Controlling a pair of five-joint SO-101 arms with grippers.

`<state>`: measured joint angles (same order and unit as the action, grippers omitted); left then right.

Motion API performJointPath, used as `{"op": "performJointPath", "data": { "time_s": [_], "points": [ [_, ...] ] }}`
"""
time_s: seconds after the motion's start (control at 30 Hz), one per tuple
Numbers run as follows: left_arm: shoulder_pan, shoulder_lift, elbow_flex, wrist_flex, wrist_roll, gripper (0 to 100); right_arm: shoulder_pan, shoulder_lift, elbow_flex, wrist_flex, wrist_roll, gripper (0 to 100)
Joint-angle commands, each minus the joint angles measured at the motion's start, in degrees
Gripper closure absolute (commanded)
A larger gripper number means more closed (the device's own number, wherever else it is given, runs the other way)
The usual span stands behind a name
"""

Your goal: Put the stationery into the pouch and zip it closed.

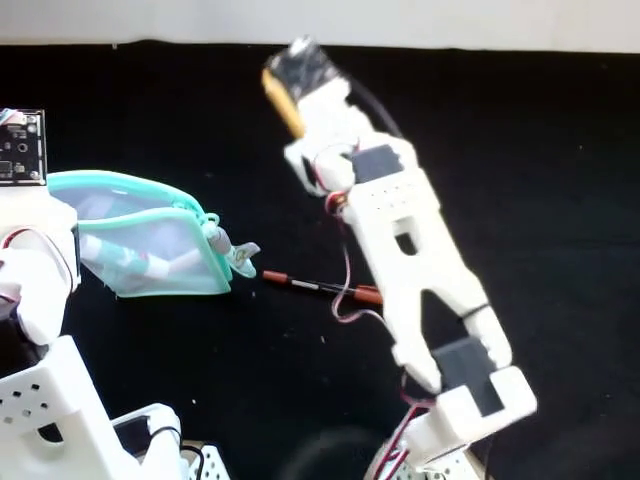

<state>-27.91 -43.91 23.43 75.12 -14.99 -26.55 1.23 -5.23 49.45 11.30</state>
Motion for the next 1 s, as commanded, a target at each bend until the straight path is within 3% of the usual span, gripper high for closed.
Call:
{"op": "performJointPath", "data": {
  "time_s": [0.0,0.17,0.37,0.7,0.97],
  "points": [
    [0.4,0.7,3.8,0.5,0.4,99,-3.2,-8.3,-8.3,-0.1,-7.3,99.3],
    [0.4,0.7,3.8,0.5,0.4,99,-11.6,-12.2,-15.5,-0.1,-12.5,99.2],
    [0.4,0.8,3.8,0.5,0.4,99,-19.7,-12.4,-16.0,-0.1,-12.8,99.2],
    [0.5,0.8,3.8,0.7,0.4,99,-28.4,-12.1,-20.2,-2.7,-12.7,99.2],
    [0.5,0.7,3.8,0.9,0.4,99,-29.6,-4.4,-20.2,-11.3,-12.8,99.2]
  ]
}}
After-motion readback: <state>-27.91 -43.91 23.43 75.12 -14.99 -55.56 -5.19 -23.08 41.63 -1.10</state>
